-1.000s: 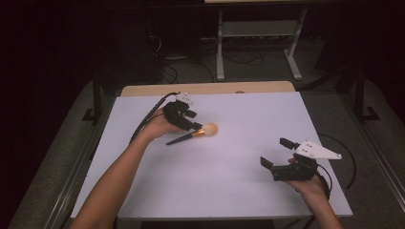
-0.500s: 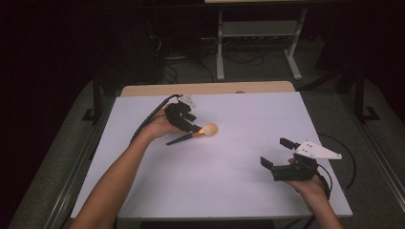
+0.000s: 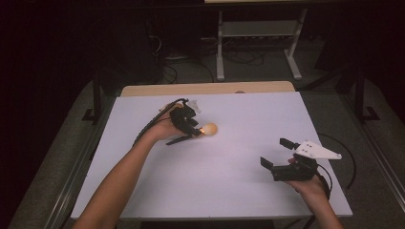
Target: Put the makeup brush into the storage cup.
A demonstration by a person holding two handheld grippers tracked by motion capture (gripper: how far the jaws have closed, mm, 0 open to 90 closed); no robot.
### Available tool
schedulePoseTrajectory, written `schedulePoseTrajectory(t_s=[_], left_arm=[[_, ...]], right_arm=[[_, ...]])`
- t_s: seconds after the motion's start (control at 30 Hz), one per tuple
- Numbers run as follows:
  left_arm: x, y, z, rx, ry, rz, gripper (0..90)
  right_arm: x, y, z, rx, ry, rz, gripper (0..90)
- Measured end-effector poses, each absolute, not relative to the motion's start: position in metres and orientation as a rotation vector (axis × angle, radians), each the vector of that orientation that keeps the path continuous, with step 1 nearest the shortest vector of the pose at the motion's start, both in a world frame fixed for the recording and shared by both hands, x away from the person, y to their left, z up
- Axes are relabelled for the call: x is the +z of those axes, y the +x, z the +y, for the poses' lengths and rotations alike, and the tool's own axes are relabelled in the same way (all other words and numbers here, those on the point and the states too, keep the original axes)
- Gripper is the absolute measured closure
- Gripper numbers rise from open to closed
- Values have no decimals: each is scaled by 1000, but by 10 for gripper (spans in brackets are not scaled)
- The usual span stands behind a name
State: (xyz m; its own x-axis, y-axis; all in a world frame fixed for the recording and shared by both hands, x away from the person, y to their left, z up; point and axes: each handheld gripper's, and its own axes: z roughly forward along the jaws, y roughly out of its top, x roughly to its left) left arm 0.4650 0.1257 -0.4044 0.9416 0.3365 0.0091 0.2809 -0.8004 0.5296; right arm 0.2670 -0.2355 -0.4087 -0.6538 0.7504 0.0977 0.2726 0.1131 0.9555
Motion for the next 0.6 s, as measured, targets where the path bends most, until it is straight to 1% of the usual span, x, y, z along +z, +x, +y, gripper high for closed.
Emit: schedulePoseTrajectory(t_s=[0.37,0.43,0.6], left_arm=[[-414,465,115,149,2617,447,536],[-416,466,112,155,2653,435,543],[-417,466,109,151,2653,443,555]], right_arm=[[-409,267,-236,1561,993,1984,0],[-409,267,-236,1562,992,1983,0],[-409,267,-236,1562,993,1985,0]])
